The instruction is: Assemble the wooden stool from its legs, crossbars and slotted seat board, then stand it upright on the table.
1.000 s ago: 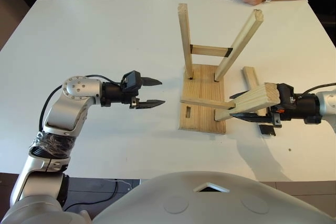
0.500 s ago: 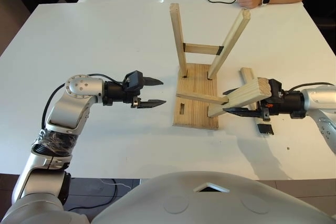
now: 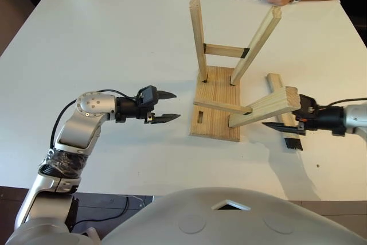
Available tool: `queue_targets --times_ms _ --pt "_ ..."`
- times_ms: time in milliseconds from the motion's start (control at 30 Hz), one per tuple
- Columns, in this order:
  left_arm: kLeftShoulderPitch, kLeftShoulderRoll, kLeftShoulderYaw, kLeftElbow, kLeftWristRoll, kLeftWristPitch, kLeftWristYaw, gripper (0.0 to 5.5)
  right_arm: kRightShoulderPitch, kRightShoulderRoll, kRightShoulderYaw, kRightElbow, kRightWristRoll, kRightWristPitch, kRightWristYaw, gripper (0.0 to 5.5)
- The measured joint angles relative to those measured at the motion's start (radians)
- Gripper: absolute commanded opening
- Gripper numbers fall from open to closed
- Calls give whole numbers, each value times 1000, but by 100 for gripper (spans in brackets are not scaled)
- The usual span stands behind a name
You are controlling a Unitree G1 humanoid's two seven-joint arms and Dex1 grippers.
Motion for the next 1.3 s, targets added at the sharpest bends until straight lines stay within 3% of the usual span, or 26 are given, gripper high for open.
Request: queue_targets --times_ms 167,333,767,1133,1300 --pt "62 -35 3 69 105 -82 132 326 155 213 -133 -97 -20 60 -273 364" --pt "81 -98 21 166 159 -153 270 326 227 395 -122 -125 -36 158 -479 368" --pt "104 -91 -14 178 234 -287 314 326 295 522 -73 -38 -59 171 -556 368" --pt "127 -138 -92 112 238 -265 332 326 276 537 -87 -7 -37 165 -556 211" --pt "134 -172 -121 80 224 -225 337 326 241 563 -87 7 -31 169 -573 205"
